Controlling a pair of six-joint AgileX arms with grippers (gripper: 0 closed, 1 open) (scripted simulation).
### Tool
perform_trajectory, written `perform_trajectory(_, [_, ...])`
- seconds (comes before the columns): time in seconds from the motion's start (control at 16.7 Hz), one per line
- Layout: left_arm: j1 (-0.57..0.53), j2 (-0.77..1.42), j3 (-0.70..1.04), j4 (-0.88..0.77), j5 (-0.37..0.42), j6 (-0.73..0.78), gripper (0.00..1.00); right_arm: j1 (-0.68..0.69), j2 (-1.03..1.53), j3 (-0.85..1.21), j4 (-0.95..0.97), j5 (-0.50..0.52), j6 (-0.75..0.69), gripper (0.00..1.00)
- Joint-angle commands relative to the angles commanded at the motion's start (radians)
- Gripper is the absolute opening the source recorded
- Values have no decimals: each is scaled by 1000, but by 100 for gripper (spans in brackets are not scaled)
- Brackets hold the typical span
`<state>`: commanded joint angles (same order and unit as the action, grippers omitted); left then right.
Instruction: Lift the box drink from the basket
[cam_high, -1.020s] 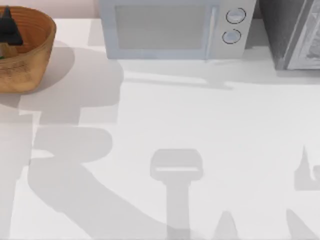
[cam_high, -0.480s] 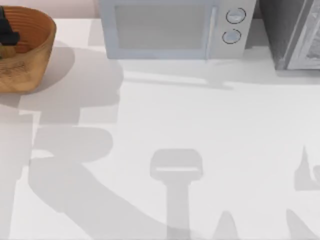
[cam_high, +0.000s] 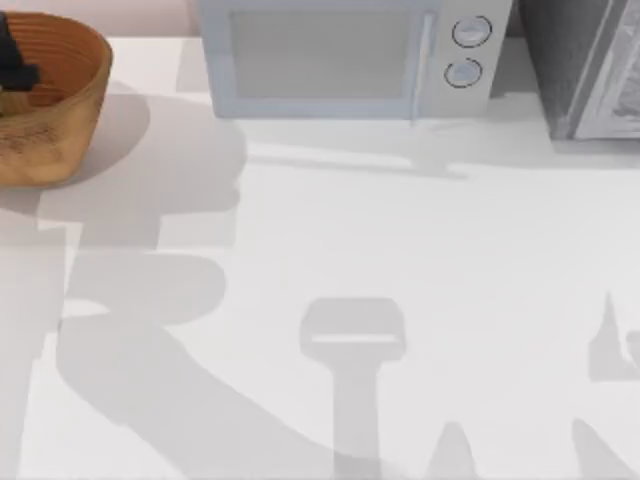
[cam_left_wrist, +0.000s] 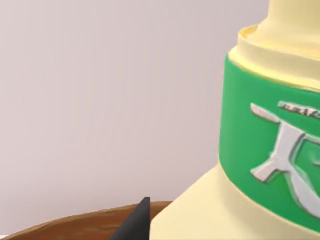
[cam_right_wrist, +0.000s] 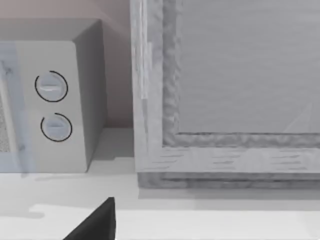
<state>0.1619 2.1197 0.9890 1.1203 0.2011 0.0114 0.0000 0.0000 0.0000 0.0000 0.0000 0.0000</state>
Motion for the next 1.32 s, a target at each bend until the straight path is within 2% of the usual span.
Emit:
perform_trajectory(0.54, [7, -33, 5, -35, -1, 1, 0, 0, 0, 0, 0, 0, 0, 100])
perform_trajectory(1.32, [5, -313, 226, -521, -6, 5, 0, 0, 0, 0, 0, 0, 0, 100])
